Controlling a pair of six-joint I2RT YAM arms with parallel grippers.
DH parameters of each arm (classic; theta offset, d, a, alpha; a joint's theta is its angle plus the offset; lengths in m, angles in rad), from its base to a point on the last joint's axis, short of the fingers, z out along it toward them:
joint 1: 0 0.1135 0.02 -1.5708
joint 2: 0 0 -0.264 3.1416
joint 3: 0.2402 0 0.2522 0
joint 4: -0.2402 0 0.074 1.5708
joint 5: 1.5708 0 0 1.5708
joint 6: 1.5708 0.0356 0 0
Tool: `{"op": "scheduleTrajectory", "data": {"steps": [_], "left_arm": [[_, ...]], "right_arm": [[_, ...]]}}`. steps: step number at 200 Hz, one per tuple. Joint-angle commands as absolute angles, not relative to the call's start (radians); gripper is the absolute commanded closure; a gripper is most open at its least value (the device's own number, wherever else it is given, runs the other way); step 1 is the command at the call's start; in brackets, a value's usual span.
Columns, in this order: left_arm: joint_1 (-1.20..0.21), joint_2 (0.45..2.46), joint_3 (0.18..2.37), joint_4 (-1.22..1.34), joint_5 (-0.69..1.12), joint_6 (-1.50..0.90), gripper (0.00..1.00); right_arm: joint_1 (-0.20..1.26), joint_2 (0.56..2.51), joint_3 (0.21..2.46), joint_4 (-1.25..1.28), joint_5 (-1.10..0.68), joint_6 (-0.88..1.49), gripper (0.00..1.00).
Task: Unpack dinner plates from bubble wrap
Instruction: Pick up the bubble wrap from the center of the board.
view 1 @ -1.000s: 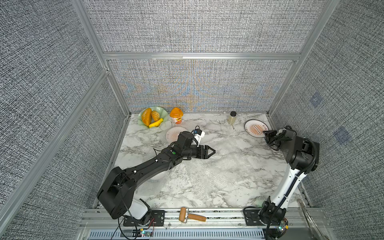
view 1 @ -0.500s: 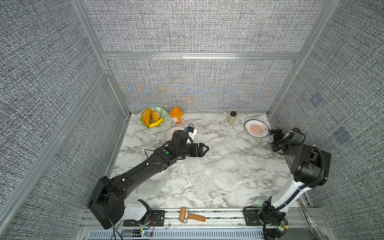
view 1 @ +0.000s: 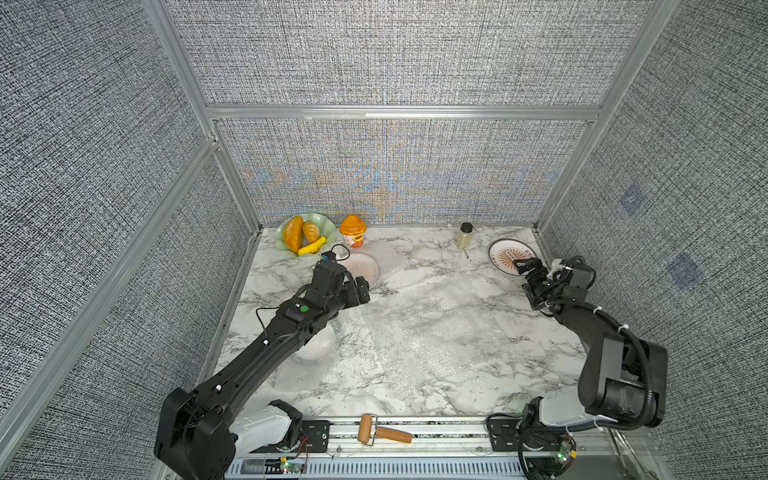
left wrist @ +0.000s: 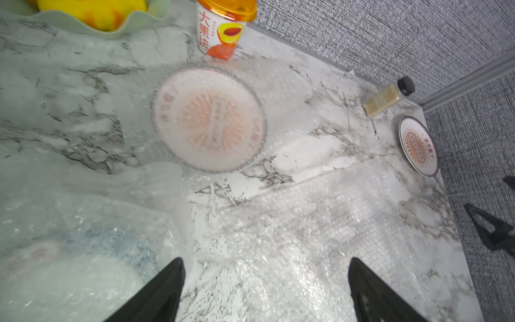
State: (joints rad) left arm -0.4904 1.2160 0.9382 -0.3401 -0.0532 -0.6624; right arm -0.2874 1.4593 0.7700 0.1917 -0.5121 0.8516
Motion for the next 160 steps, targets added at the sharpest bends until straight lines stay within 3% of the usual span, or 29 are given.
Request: {"op": "scheduleTrajectory", "data": {"steps": [1, 37, 81, 112, 160], "left_arm": [[-0.415, 1.254, 0.949, -0.267, -0.071, -0.641, 0.08], [-0.214, 1.295, 0.835, 0.006, 0.051, -0.623, 0.07], [0.010, 1.551, 0.830, 0.213, 0.335, -0.602, 0.12], [0.069, 1.824, 1.071, -0.012, 0.532, -0.494, 0.17], [0.066, 1.948, 1.109, 0.009, 0.553, -0.448, 0.15]], "right_arm": [[-0.249, 1.419, 0.735, 0.140, -0.558, 0.806, 0.01], [-0.214, 1.342, 0.668, 0.104, -0.626, 0.791, 0.01], [-0.148, 1.277, 0.623, 0.072, -0.664, 0.768, 0.01], [-0.137, 1.254, 0.597, 0.086, -0.704, 0.777, 0.01], [-0.117, 1.204, 0.605, 0.049, -0.719, 0.762, 0.01]]}}
